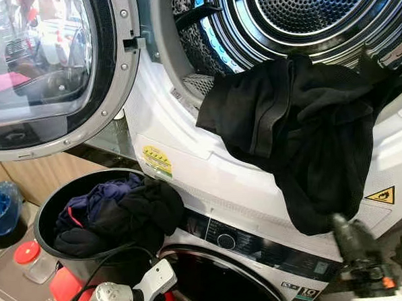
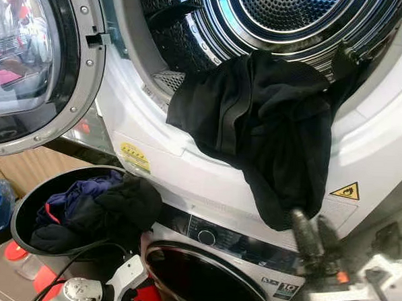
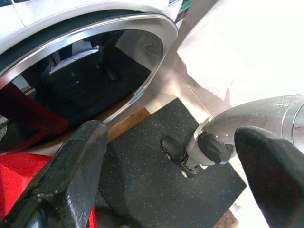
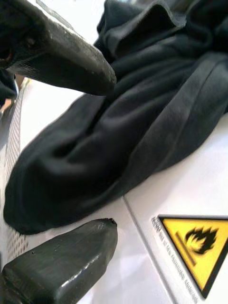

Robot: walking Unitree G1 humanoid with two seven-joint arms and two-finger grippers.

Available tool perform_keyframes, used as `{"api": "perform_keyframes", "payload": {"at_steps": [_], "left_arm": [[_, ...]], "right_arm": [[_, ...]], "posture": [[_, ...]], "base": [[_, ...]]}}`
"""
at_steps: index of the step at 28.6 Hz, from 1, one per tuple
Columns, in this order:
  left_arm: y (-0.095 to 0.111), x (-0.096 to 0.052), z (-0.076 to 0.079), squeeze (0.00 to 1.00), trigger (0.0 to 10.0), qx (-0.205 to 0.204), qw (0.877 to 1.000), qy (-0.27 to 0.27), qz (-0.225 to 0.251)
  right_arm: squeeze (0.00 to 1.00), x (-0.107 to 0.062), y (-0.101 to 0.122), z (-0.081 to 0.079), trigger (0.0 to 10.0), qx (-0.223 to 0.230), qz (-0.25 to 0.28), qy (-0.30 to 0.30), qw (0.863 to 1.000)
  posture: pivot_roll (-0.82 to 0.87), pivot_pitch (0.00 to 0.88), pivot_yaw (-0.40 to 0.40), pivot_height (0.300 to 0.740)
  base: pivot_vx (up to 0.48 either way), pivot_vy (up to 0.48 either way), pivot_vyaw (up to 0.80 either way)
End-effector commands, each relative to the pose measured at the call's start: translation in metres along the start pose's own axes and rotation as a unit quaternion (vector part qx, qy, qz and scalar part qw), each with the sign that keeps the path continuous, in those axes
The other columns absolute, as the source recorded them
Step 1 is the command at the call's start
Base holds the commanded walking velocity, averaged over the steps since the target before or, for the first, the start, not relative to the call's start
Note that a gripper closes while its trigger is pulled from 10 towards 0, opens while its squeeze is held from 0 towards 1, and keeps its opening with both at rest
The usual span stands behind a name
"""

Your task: Clothes washing

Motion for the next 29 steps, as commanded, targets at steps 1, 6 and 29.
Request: {"api": "perform_keyframes", "payload": {"at_steps": [1,6,29], "left_arm": [[-0.008,-0.003,0.0,0.0,10.0,-0.004,1.0,0.002,-0.015],[-0.007,-0.002,0.0,0.0,10.0,-0.004,1.0,0.003,-0.014],[-0.004,0.002,0.002,0.0,10.0,-0.006,1.0,0.001,-0.01]], "right_arm": [[0.0,0.001,0.002,0.005,10.0,-0.006,0.01,-0.014,1.0],[0.0,0.006,0.003,-0.004,10.0,0.005,0.009,0.017,1.0],[0.0,0.035,0.017,-0.086,10.0,0.049,0.021,0.224,0.973]], "posture": [[-0.02,0.029,0.027,0.74],[-0.02,0.028,0.029,0.74],[-0.03,0.015,0.039,0.74]], "base": [[0.0,0.0,0.0],[0.0,0.0,0.0],[0.0,0.0,0.0]]}}
Point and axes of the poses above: a point about 5 cm out from each wrist's last joint towards the gripper, its own x axis pointing out of the wrist towards the gripper, its own y axis along the axis of the wrist's last joint, z = x × y, the point moved 3 cm from there along x, pointing out of the wrist towards the gripper, and after that the axes turned 2 degrees about x, right-handed, at the moved point
